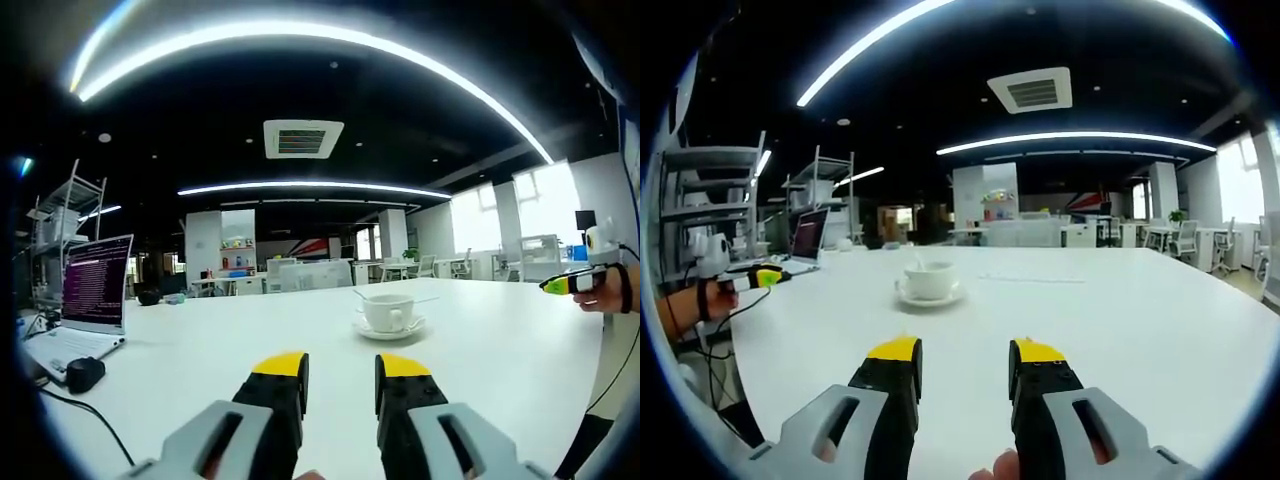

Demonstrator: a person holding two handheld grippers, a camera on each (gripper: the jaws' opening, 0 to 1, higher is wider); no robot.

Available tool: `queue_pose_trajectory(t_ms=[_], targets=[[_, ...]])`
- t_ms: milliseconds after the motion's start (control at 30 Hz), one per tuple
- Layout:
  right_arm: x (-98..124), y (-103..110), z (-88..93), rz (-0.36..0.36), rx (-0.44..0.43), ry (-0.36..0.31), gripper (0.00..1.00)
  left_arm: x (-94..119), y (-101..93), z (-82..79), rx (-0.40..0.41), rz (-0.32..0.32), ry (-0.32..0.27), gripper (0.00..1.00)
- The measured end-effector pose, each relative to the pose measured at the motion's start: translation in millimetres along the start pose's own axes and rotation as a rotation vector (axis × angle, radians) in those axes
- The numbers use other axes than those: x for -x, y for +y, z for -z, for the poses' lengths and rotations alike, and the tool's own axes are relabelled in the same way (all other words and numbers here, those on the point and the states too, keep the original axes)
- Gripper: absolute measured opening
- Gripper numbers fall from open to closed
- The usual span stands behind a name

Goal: Tidy tabletop coffee trays, cups and spoons，present forward

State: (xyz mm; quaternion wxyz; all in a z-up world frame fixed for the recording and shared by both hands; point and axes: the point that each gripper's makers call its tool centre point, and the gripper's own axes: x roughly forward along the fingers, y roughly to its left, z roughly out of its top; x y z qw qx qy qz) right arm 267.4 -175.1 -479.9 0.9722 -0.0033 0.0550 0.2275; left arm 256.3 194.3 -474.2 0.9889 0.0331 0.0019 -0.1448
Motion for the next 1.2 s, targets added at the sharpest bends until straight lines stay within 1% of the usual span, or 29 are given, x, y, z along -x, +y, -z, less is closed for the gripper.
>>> queue_pose_trajectory(t_ms=[367, 633, 1200], targets=[[1.3, -0.7, -0.3, 0.004, -0.002, -0.002, 0.35, 1.0, 1.0, 0.0, 0.000, -0.001, -0.002, 0.28], [0.1, 2.1, 3.2, -0.003, -0.004, 0.006, 0.35, 1.6, -0.3, 2.3, 0.006, 0.000, 0.002, 0.28], [-2.2, 6.6, 2.8, -0.010, -0.006, 0.004, 0.35, 3.1, 0.7, 1.2, 0.010, -0.004, -0.002, 0.28]])
